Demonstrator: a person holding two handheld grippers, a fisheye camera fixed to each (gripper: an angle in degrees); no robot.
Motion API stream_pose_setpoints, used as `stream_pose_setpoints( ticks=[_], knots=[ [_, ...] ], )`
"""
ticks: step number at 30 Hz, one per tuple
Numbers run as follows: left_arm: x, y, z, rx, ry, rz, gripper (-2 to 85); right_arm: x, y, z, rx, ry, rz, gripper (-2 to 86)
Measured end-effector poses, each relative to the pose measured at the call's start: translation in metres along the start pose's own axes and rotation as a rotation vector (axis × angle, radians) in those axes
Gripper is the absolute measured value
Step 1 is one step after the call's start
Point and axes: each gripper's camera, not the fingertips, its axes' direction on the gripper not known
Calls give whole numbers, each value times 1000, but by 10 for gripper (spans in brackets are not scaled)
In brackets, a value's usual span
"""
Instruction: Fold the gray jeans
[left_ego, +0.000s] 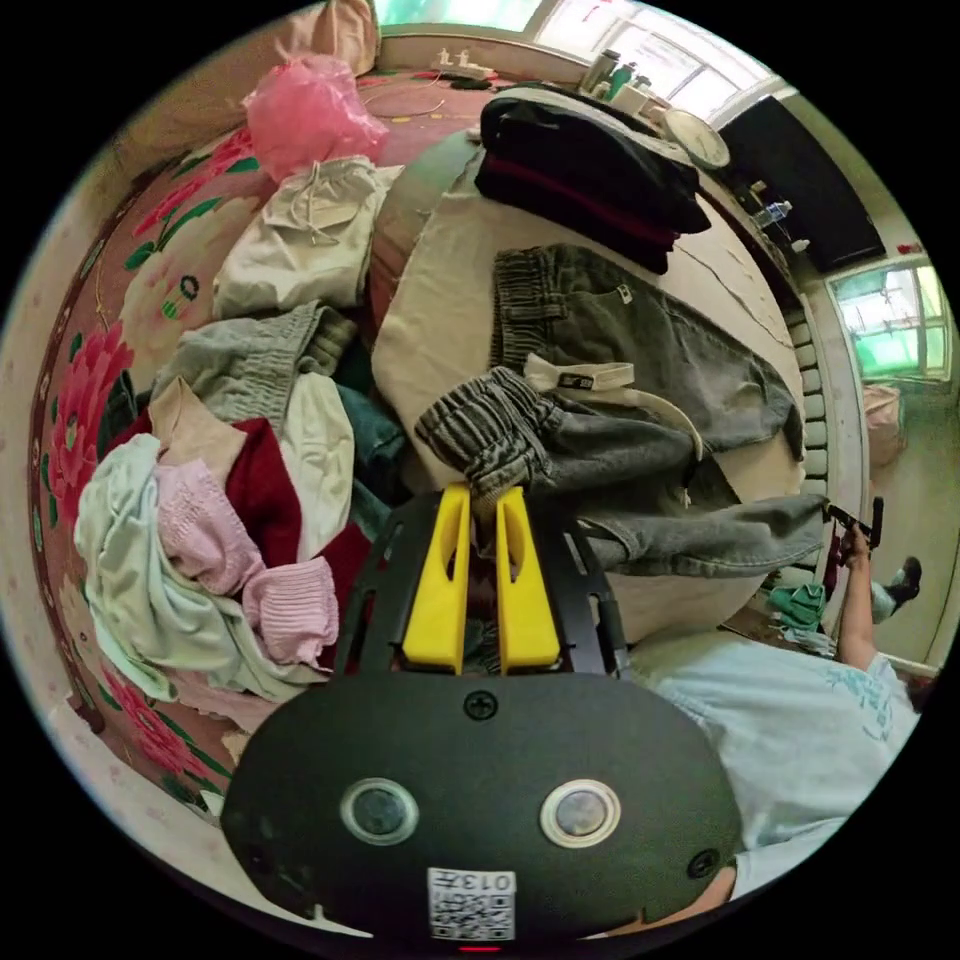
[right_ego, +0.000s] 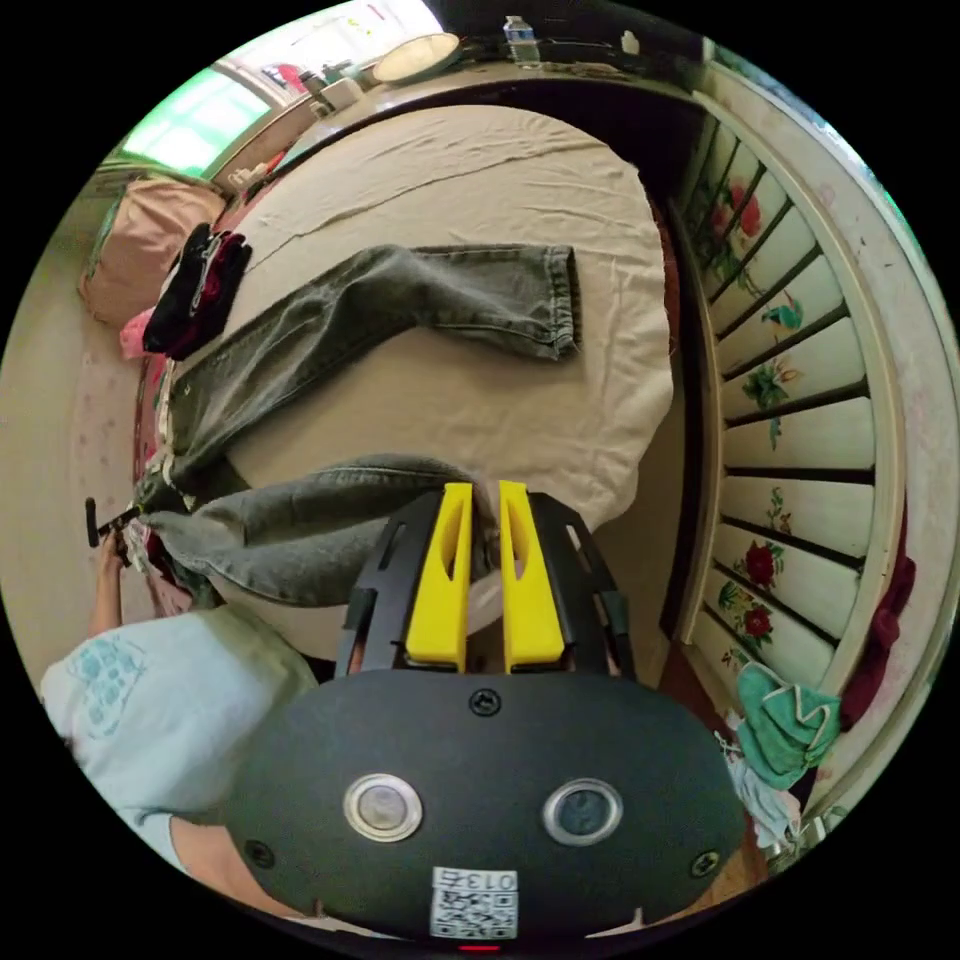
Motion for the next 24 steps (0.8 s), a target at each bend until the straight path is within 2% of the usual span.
stream_pose_setpoints(
  ticks=[4,8,10,13,16,18,22,24],
  knots=[
    [0,11,35,-78,-68,1,44,14,0,34,-23,95,125,112],
    [-17,33,36,-7,28,-52,46,32,62,21,248,-36,303,99],
    [-32,42,35,37,123,-112,46,28,79,30,282,-131,294,100],
    [-39,44,30,66,169,-134,45,6,85,61,234,-101,221,109],
    [-33,41,23,46,117,-88,45,-12,79,85,201,-36,185,117],
    [-28,38,18,40,87,-55,44,-19,72,93,184,-15,176,107],
    [-27,34,9,43,68,-22,43,-40,58,109,82,167,149,51],
    [-29,34,6,54,78,-20,40,-45,56,108,82,176,138,35]
  ],
)
